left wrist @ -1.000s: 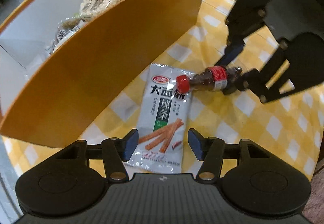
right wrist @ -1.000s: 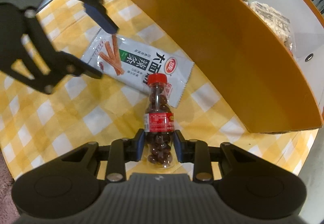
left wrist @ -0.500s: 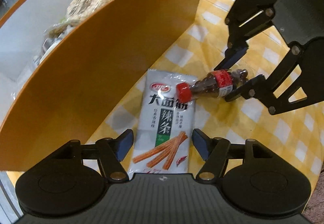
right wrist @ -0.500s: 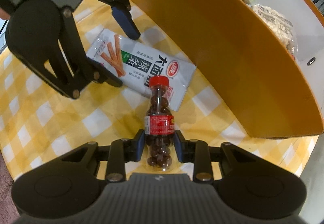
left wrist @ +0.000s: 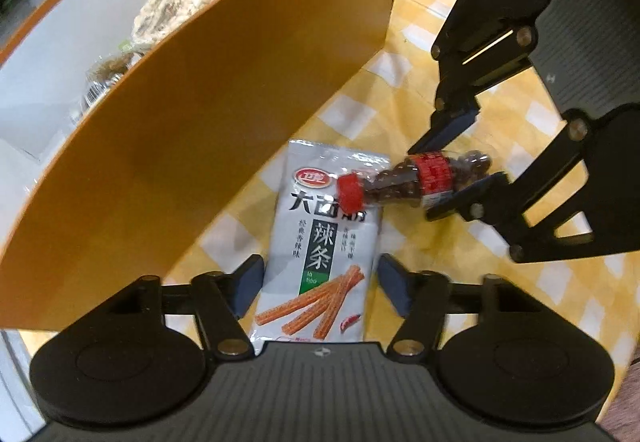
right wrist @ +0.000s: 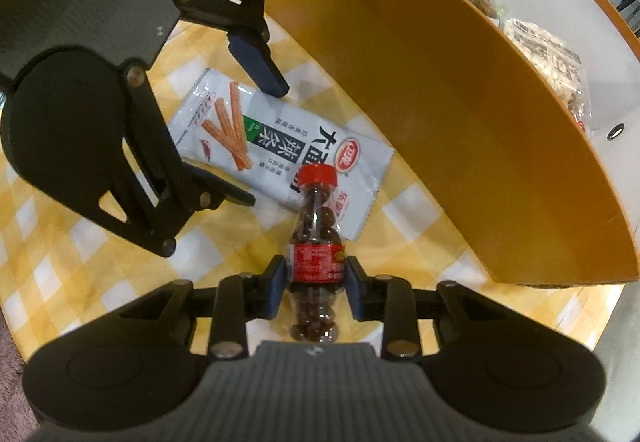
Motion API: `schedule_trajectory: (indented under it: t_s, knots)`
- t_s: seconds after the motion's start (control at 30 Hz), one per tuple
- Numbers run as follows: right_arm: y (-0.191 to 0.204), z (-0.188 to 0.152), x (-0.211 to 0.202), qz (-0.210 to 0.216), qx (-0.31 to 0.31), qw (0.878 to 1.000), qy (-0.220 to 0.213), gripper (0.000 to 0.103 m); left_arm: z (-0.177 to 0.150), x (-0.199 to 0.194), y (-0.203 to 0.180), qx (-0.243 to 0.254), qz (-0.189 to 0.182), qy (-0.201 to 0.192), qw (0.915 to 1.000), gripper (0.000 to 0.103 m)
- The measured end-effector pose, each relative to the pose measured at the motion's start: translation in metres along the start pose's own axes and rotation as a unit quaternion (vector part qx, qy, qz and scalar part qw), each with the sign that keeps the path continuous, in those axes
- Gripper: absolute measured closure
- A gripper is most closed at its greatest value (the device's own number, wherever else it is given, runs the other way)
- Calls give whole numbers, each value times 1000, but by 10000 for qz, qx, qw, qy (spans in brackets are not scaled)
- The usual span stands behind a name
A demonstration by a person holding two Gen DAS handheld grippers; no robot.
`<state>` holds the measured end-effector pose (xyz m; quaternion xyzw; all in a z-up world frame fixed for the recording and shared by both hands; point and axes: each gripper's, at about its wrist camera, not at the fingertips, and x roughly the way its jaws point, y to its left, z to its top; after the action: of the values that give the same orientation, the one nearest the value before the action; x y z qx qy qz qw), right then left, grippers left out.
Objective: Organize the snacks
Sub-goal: 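Grasp the white spicy-strip packet with the left tool while the right tool lifts the bottle, then carry the packet and bottle over the orange box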
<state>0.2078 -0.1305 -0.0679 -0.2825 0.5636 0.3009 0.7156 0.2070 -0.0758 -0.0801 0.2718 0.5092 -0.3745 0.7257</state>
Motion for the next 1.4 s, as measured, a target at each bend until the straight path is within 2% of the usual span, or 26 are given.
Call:
schedule_trajectory:
  t_s: [0.33, 0.5, 0.8, 1.17, 1.4]
  knots:
    - [3, -8, -10, -119, 154, 9998, 26, 74, 0, -6, -19, -490, 232, -12, 9985, 46]
    - [0, -9, -16, -112, 327, 9993, 158, 74, 0, -9, -21, -703, 147, 168, 9973, 47]
    - [-10, -12, -43, -72, 441, 9985, 330, 74, 3, -45, -18, -1039, -25, 321, 9941, 47]
    - [-30, -8, -105, -589, 421, 9970, 286, 74, 19, -128, 3, -1372, 241, -24, 9902, 47]
    - [-52, 24, -141, -805, 658, 9944, -187, 74, 53, -160, 29, -1538, 576, -347, 9858, 47]
